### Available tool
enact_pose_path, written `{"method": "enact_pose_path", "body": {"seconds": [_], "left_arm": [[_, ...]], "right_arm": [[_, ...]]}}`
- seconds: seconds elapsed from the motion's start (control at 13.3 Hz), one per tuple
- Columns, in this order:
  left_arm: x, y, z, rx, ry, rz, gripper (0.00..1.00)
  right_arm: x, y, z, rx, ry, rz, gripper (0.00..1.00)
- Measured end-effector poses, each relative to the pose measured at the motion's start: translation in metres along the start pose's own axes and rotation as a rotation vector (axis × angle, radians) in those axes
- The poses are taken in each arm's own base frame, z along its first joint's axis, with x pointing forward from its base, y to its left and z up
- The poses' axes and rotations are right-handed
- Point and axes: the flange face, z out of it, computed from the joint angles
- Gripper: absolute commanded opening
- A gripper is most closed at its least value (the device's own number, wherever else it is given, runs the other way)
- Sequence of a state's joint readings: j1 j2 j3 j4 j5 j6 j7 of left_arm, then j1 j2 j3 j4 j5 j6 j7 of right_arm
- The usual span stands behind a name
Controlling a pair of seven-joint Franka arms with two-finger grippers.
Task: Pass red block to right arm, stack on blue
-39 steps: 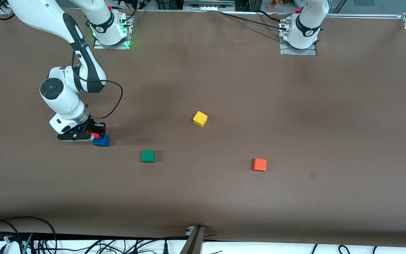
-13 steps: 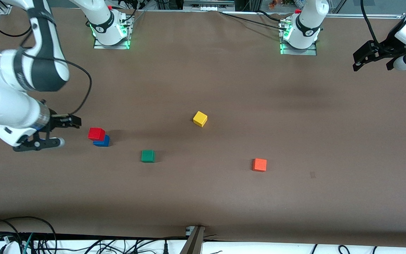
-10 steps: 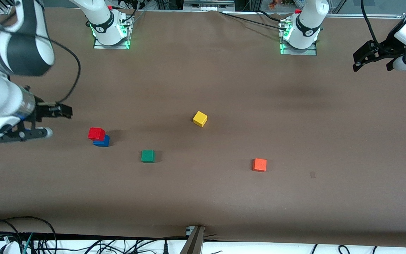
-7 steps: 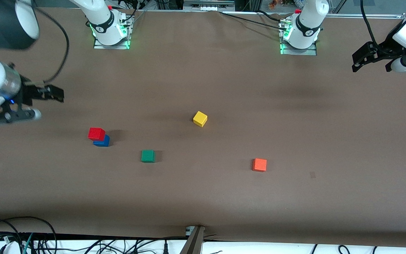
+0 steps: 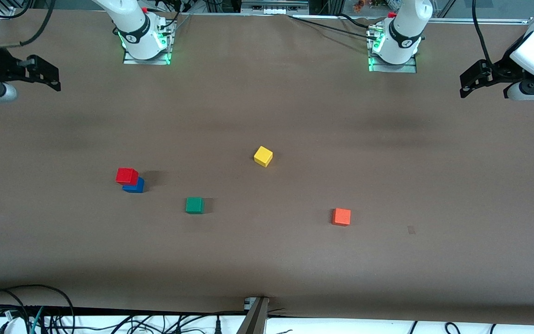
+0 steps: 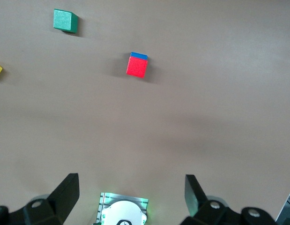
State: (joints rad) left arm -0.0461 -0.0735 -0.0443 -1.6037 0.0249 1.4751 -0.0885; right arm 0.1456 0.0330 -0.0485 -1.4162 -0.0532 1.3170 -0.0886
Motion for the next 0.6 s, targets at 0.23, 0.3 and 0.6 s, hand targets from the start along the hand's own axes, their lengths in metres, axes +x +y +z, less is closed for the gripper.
{"method": "enact_pose_path", "body": {"seconds": [0.23,0.3,0.6], "left_arm": [[0.001,-0.003,-0.001,-0.002,0.008,0.000,1.00],[0.002,-0.003,-0.002,-0.003,0.020,0.000,1.00],[0.008,-0.005,-0.003,-0.006,0.048,-0.005,1.00]], "right_arm": [[-0.011,0.010,0.001,0.008,-0.041,0.020,1.00],[-0.012,0.011,0.003,0.010,-0.051,0.023,1.00],[-0.006,0.012,0.016,0.012,-0.083,0.023,1.00]]}}
